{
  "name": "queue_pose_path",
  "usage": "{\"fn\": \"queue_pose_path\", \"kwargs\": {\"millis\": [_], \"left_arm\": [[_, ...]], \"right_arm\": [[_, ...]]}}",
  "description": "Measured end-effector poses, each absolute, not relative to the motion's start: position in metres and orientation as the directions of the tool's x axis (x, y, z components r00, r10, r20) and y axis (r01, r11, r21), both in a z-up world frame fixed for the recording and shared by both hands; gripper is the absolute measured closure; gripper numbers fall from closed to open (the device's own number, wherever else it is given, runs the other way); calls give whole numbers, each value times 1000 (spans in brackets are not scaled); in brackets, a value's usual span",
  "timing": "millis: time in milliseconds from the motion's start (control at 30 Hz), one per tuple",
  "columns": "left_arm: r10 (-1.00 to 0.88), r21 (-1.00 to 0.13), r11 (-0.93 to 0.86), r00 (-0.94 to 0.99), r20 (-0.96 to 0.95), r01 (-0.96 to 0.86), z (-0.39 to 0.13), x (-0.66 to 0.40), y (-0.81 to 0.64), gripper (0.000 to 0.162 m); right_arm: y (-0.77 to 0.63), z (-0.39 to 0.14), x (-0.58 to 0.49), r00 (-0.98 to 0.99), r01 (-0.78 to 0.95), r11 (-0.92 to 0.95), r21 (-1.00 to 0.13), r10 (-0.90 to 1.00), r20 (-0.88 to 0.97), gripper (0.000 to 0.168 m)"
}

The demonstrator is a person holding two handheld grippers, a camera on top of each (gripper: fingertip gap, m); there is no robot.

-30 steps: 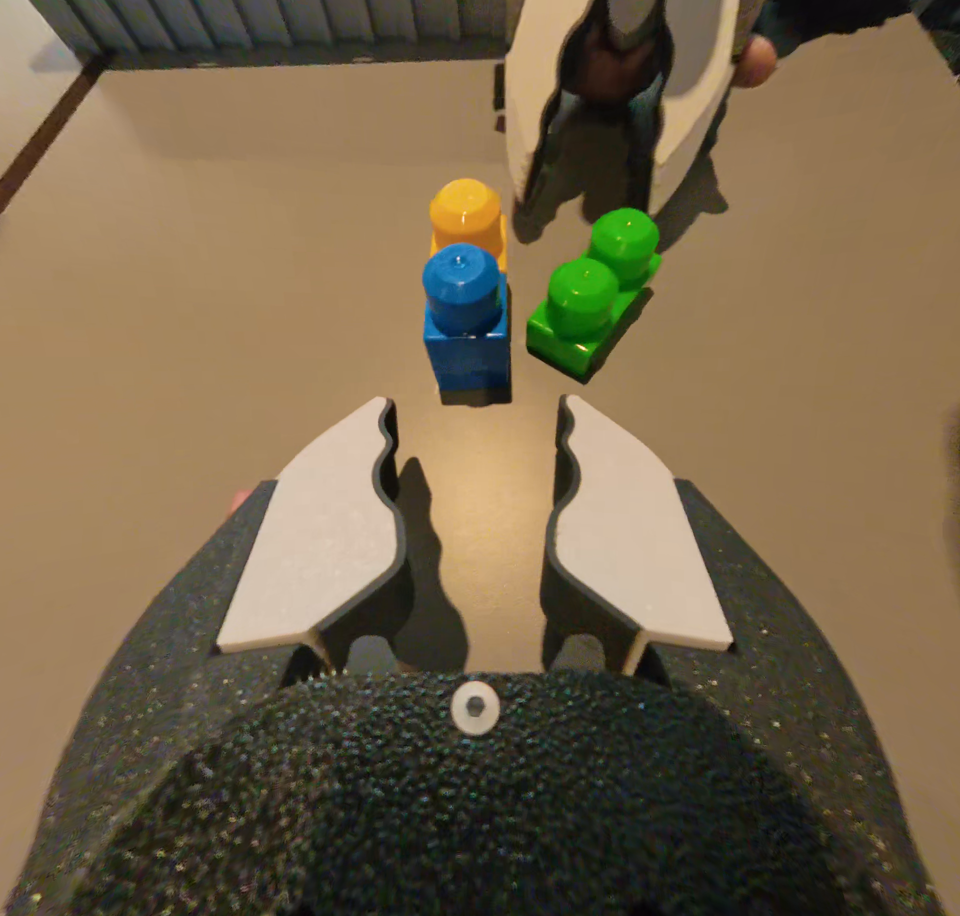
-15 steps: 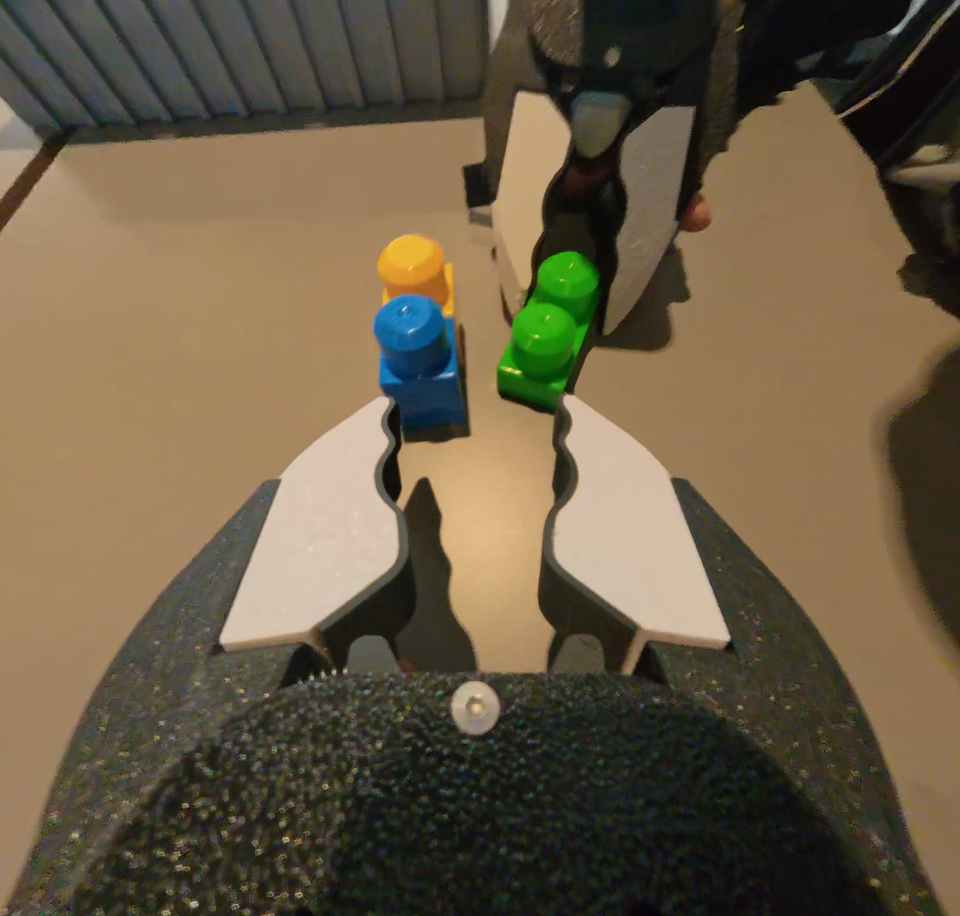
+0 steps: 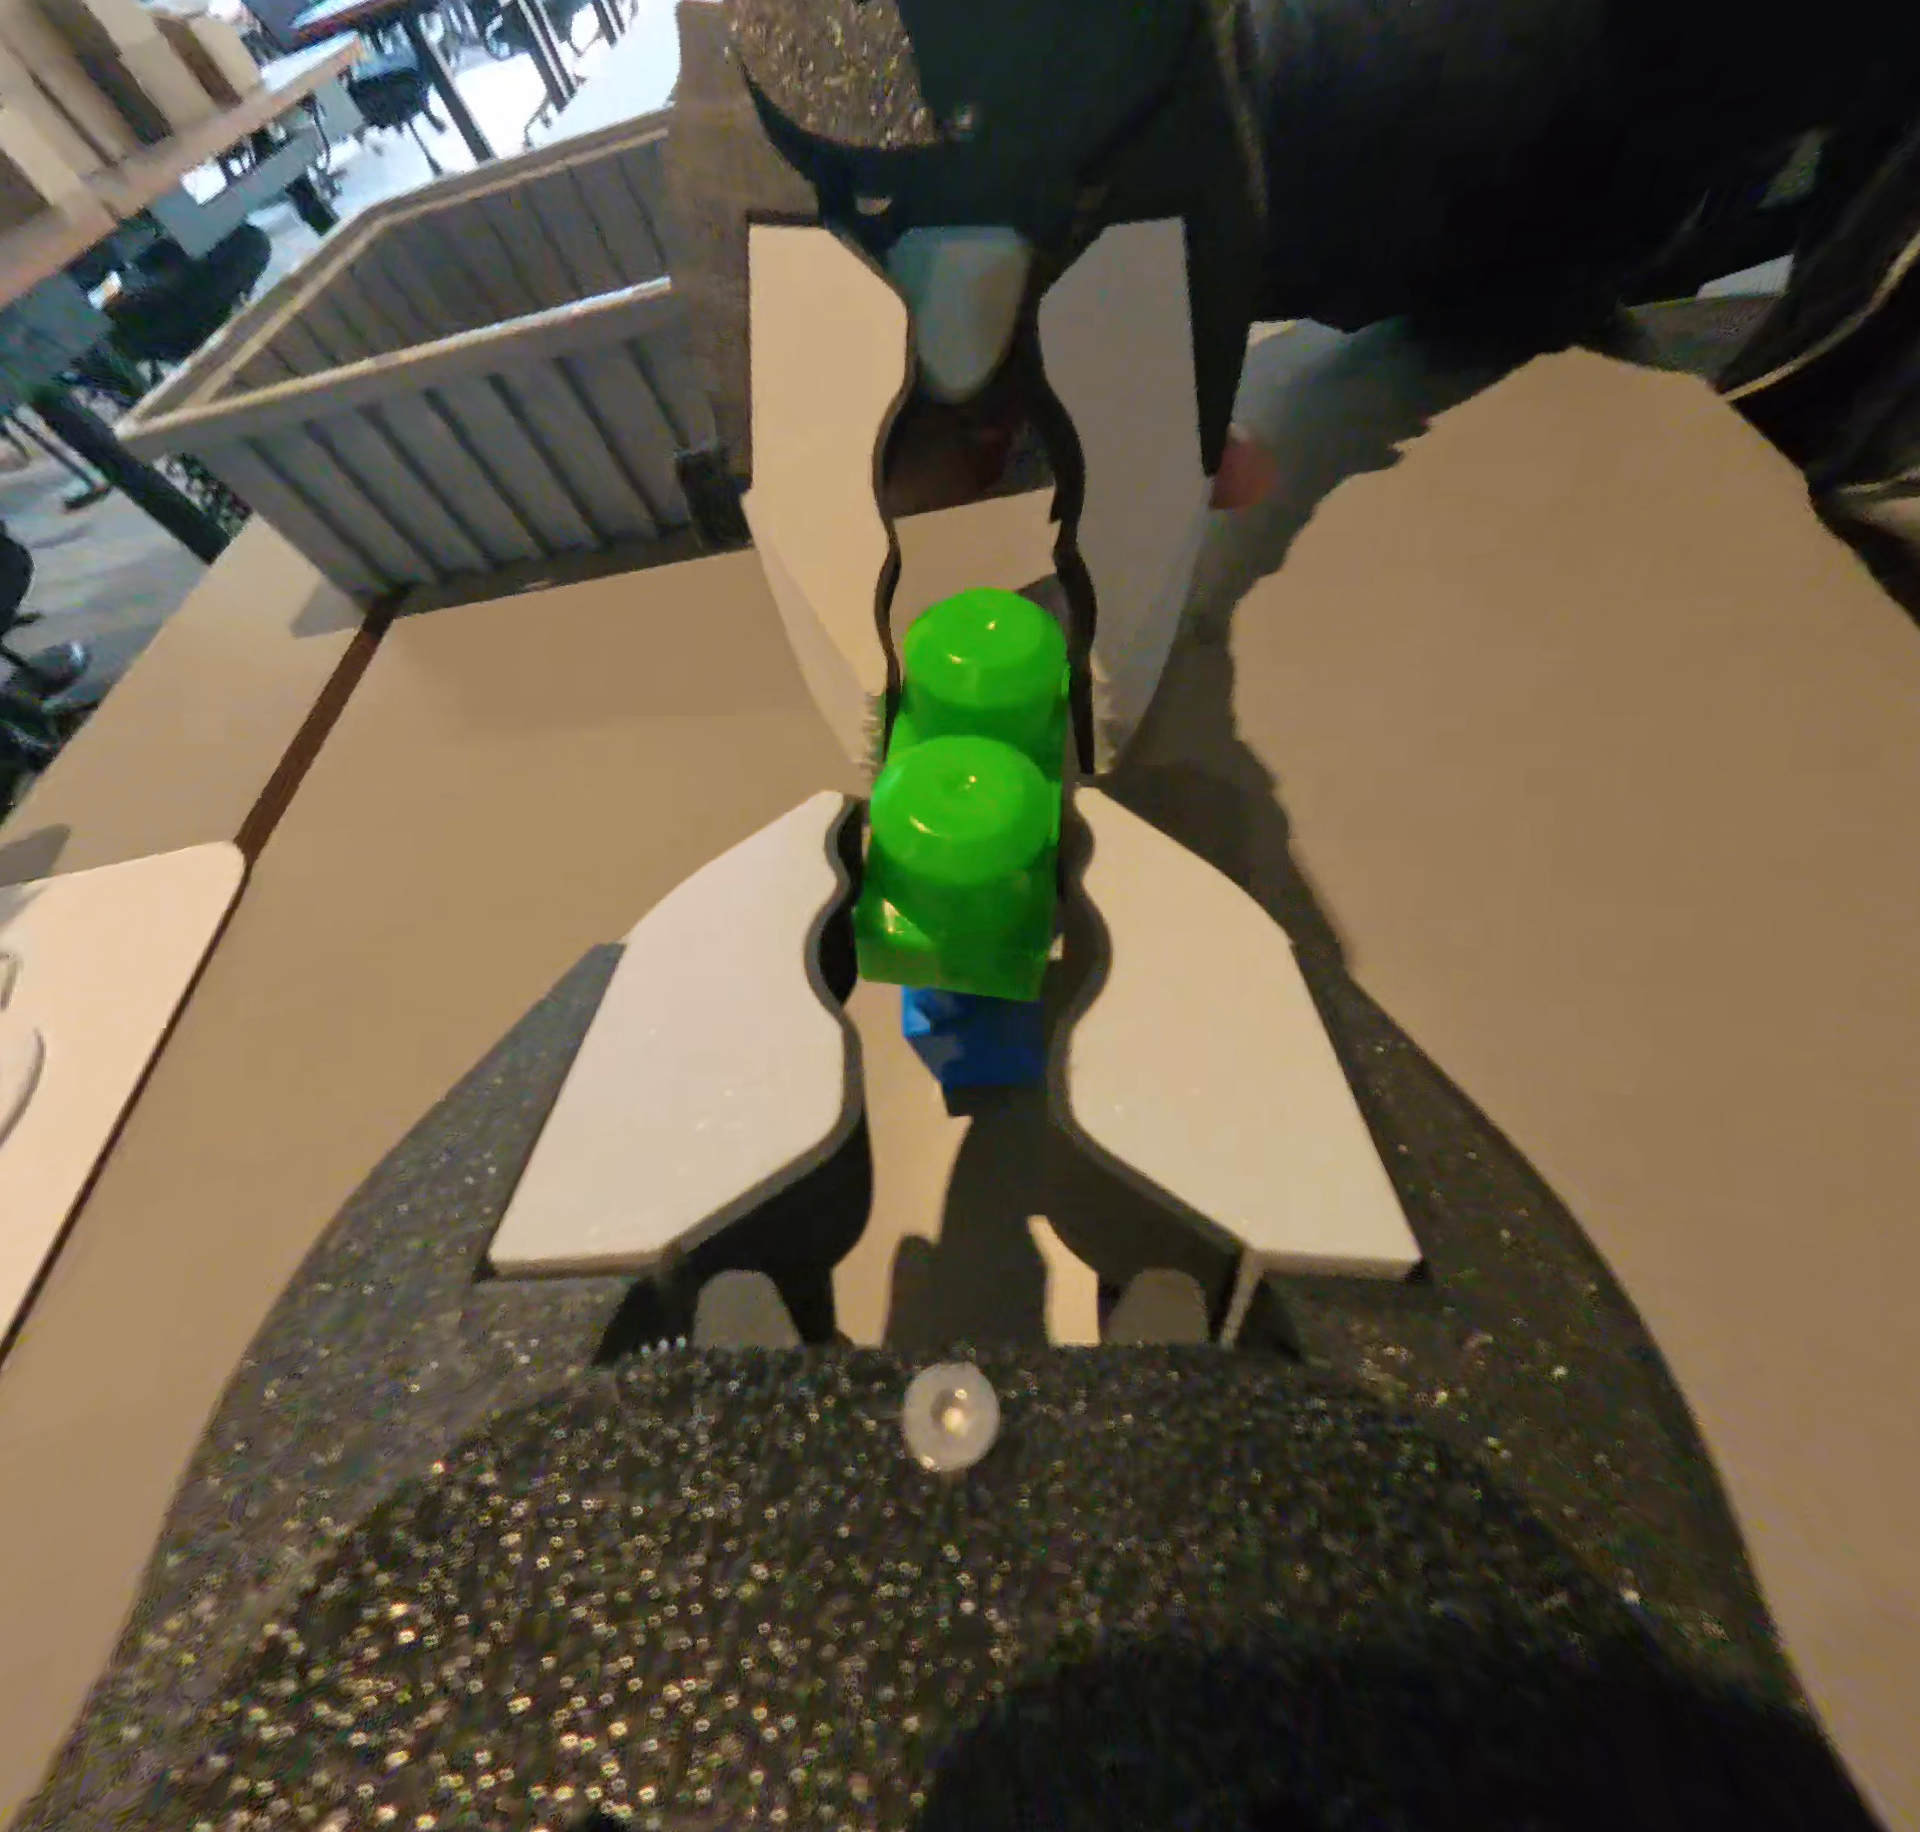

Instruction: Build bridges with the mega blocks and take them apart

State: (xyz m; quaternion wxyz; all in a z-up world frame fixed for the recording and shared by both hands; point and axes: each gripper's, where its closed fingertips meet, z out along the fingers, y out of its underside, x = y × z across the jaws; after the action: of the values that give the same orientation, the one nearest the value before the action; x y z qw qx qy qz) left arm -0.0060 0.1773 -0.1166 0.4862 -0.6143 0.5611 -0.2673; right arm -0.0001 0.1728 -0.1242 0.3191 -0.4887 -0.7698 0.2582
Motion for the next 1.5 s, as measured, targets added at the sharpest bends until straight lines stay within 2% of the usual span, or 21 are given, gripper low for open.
{"fn": "queue_pose_path", "kwargs": {"millis": [333,433,633,933,1133,1300,1500], "left_arm": [[-964,-900,-89,265,-31,-427,-138,1,197,128],[-964,-871,-122,266,-11,-477,-149,-1,196,128],[-963,-857,-149,270,12,-494,-154,-1,195,128],[-963,-785,-202,267,48,-586,-156,0,193,128],[-960,-739,-225,276,54,-635,-157,0,193,128],[-964,-716,-227,255,71,-660,-158,1,193,128],[-967,-743,-214,247,68,-635,-163,1,194,128]], "right_arm": [[193,-139,8,-307,602,217,-768,951,28,132],[193,-148,7,-315,607,182,-774,949,-23,131],[192,-157,7,-317,598,163,-785,947,-45,131],[190,-143,12,-293,518,195,-833,955,41,130],[194,-140,10,-241,509,193,-839,967,77,139],[196,-144,12,-191,510,68,-857,981,-36,140],[196,-150,12,-158,504,40,-863,986,-46,140]]}}
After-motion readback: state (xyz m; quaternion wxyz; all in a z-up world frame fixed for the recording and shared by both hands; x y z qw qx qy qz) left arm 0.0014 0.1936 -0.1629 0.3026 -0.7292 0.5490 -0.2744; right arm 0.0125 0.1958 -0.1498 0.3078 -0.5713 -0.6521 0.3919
